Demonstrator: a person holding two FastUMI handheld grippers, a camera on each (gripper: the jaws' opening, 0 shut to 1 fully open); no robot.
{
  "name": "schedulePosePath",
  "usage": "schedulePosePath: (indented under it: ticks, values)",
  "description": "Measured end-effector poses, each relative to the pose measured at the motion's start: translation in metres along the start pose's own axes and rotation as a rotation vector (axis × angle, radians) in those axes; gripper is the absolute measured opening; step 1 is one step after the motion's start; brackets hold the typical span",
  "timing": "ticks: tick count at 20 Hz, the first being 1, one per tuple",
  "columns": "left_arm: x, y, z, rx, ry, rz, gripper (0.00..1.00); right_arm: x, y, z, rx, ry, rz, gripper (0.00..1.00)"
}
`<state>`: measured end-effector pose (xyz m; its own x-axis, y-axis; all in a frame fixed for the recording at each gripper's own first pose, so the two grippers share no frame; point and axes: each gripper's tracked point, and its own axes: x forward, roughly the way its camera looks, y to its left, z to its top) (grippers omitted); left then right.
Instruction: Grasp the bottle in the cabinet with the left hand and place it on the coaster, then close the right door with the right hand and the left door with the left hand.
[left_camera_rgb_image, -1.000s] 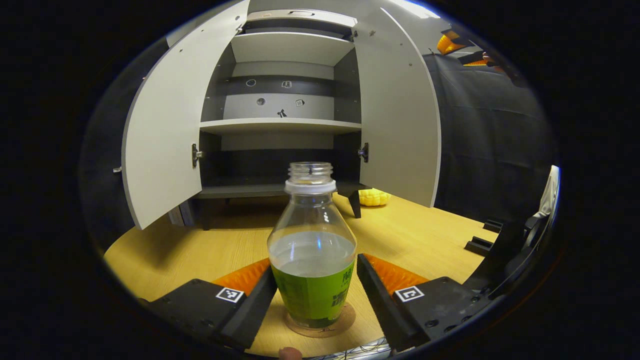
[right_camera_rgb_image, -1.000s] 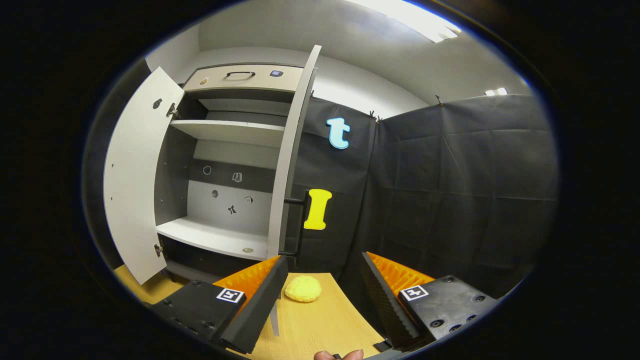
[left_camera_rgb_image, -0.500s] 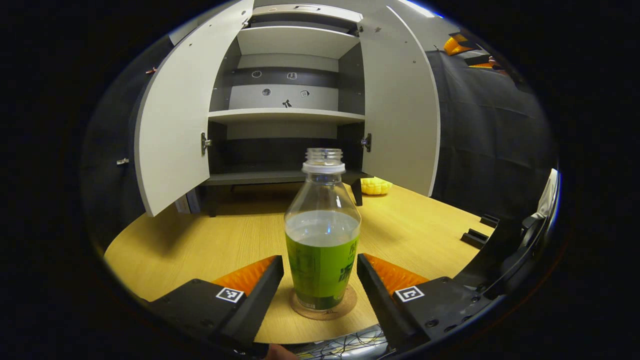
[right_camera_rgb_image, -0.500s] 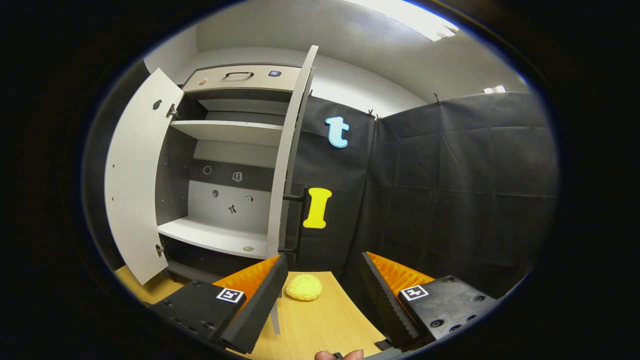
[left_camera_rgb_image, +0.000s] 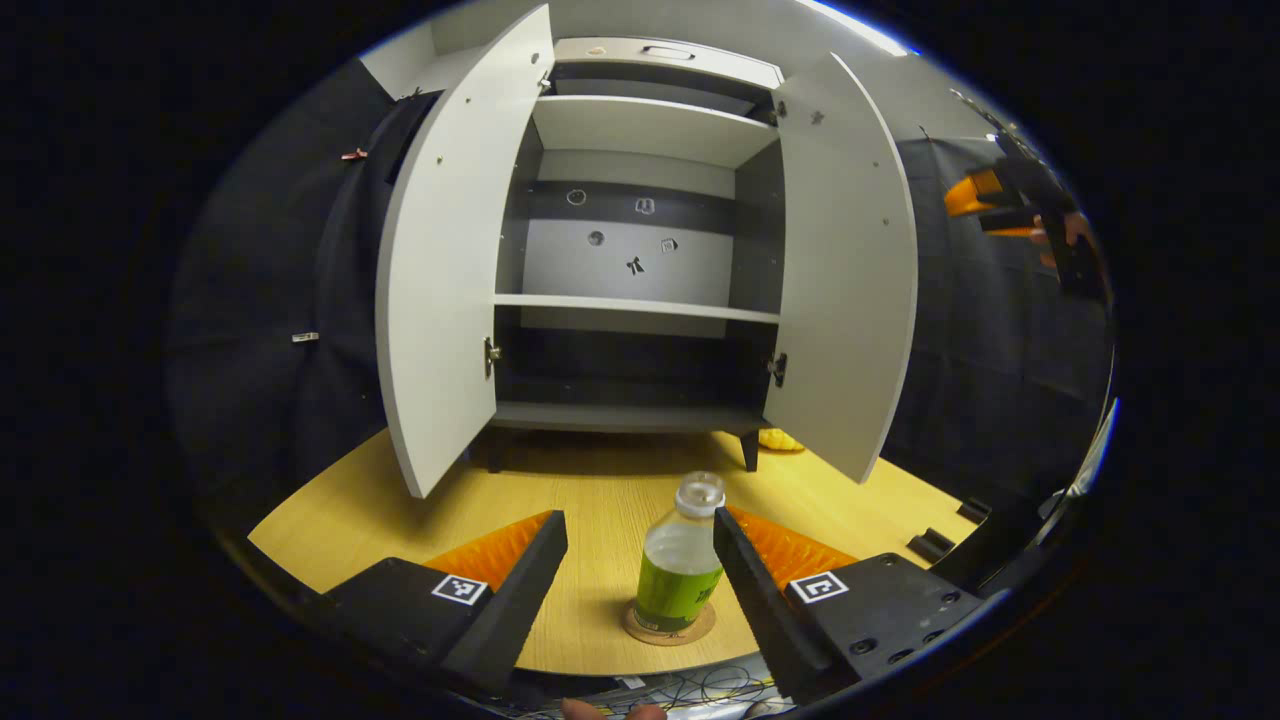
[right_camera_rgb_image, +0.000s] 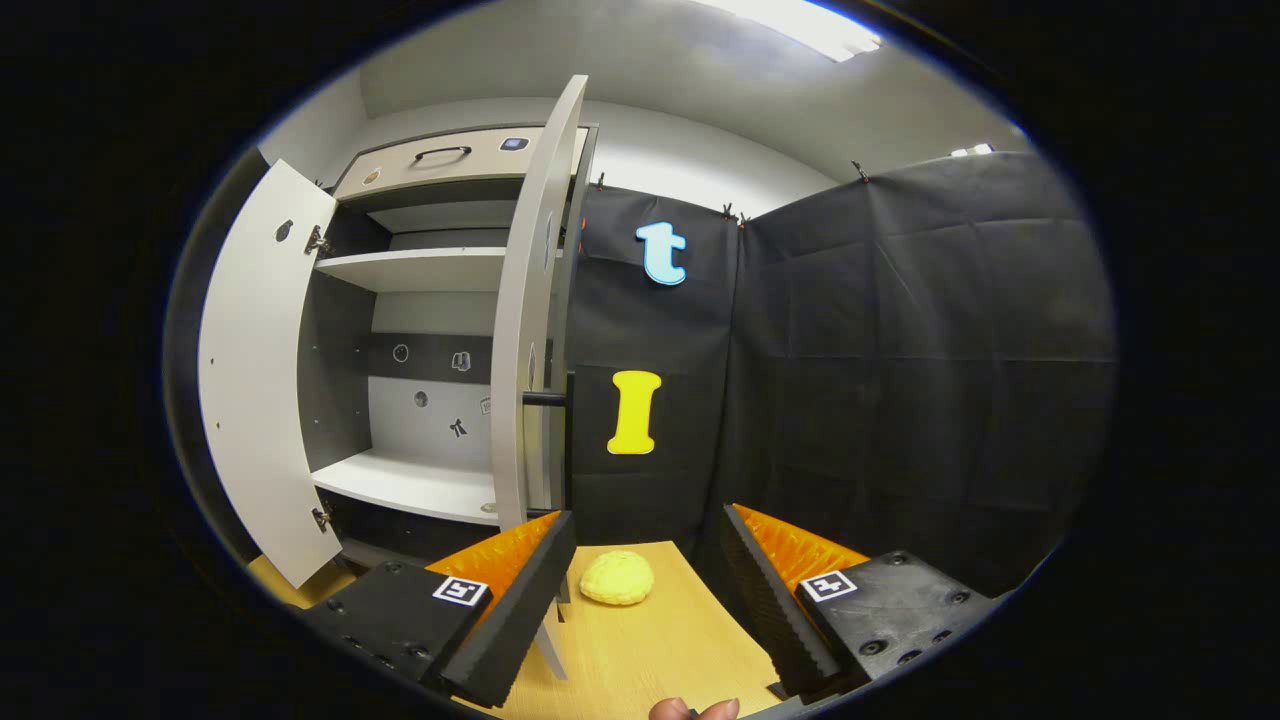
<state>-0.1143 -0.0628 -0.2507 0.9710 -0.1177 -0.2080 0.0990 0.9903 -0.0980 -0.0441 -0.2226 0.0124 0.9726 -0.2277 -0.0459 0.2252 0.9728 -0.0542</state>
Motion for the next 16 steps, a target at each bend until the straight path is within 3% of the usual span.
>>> schedulePosePath:
  ticks: [6,10,16]
  values:
    - [-0.019,0.026,0.090,-0.050,-0.084,0.098,0.94,0.049,-0.008,0.005,0.058,-0.007,0.016,0.97]
    - [-0.025,0.044,0.131,-0.034,-0.104,0.145,0.94,0.066,0.005,0.007,0.067,0.012,0.071,0.98]
    - [-0.027,0.050,0.165,-0.026,-0.137,0.136,0.94,0.055,0.032,0.004,0.128,0.032,0.116,0.97]
